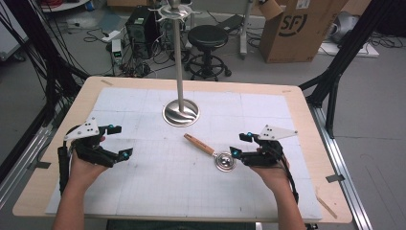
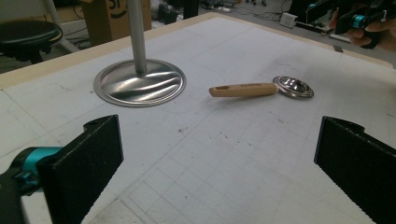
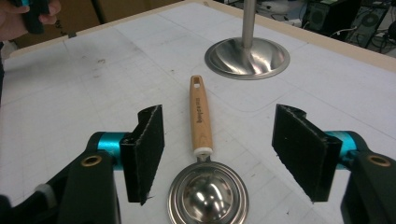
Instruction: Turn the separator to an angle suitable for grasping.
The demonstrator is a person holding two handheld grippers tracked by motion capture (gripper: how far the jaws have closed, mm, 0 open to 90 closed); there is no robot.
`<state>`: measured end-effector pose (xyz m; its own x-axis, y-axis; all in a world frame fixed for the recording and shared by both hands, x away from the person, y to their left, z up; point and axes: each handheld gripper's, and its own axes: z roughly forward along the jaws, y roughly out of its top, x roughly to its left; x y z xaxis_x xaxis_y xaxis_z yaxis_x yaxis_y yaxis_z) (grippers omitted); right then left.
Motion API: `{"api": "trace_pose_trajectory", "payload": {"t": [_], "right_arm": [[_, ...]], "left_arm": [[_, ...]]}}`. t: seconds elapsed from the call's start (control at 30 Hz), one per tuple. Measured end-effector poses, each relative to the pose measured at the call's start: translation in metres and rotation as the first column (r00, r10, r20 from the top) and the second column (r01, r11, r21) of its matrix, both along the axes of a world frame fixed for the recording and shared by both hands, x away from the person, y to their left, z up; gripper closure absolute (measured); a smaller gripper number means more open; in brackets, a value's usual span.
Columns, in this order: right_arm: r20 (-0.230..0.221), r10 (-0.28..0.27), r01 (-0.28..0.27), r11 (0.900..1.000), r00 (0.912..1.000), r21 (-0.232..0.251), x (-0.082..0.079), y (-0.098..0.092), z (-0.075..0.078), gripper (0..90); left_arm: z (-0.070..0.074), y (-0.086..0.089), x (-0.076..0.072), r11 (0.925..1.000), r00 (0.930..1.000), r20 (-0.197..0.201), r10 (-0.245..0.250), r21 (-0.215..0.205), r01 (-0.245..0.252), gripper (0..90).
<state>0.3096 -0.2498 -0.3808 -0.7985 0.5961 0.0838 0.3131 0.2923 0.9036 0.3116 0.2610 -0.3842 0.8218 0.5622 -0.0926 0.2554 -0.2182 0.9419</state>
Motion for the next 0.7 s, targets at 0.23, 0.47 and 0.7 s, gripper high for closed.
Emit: {"api": "trace_pose_trajectory", "payload": {"t": [0.23,0.47,0.7], "right_arm": [[0.000,-0.030,0.030,0.999,0.9995,0.011,0.0023,-0.0034,-0.0015,26.0],[0.008,-0.053,0.053,0.998,0.9986,0.035,0.0022,-0.0041,-0.0001,21.9],[0.014,-0.046,0.046,0.999,0.9988,0.013,0.0026,-0.0014,-0.0017,21.2]], "left_arm": [[-0.0001,-0.0022,0.0018,0.9999,0.9999,0.007,-0.012,-0.007,0.012,1.8],[0.0020,-0.0012,0.0000,0.9997,0.9997,0.016,-0.016,-0.015,0.016,1.8],[0.0023,-0.0038,0.0019,0.9998,0.9997,0.013,-0.021,-0.006,0.021,1.8]]}}
